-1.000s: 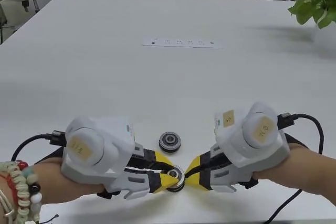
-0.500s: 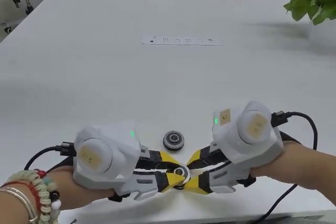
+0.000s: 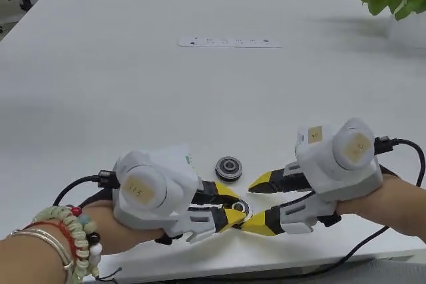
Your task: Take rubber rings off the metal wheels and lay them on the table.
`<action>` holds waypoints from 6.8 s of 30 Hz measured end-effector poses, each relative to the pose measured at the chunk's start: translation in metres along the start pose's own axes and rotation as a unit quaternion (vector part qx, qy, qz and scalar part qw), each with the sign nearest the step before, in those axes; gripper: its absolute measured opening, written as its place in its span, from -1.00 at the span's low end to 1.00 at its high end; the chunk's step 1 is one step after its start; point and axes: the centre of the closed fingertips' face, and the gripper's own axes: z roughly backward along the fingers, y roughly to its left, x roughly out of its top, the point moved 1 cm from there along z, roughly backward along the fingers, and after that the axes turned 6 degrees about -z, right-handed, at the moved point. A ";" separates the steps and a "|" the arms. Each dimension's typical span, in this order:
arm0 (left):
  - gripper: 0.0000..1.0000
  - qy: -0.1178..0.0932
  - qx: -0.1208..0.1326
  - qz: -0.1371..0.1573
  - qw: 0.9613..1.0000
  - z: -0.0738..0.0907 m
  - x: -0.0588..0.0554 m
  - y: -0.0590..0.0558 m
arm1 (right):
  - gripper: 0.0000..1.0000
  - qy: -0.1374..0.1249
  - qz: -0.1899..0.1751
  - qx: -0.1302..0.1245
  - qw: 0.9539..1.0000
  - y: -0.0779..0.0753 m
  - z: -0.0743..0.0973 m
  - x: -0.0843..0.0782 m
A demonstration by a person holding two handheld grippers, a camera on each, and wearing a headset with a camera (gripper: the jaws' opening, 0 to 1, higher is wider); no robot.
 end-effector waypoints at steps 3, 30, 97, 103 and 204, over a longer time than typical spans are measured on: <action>-0.83 -0.004 0.002 0.008 1.000 0.000 0.000 0.000 | -0.39 0.001 0.008 -0.001 1.000 0.003 -0.001 0.000; -0.84 -0.010 -0.003 0.003 1.000 0.000 0.001 0.001 | -0.46 0.012 0.032 0.018 0.999 0.008 -0.010 0.006; -0.84 0.011 0.003 -0.003 1.000 -0.001 0.001 0.007 | -0.55 0.005 0.033 0.025 0.999 0.002 -0.001 0.004; -0.84 0.011 0.005 0.000 1.000 -0.001 0.000 0.007 | -0.59 0.009 0.034 0.027 0.999 0.002 0.001 0.003; -0.85 0.007 0.008 0.010 1.000 0.000 -0.001 0.008 | -1.00 0.033 -0.121 -0.004 0.992 -0.014 0.007 -0.003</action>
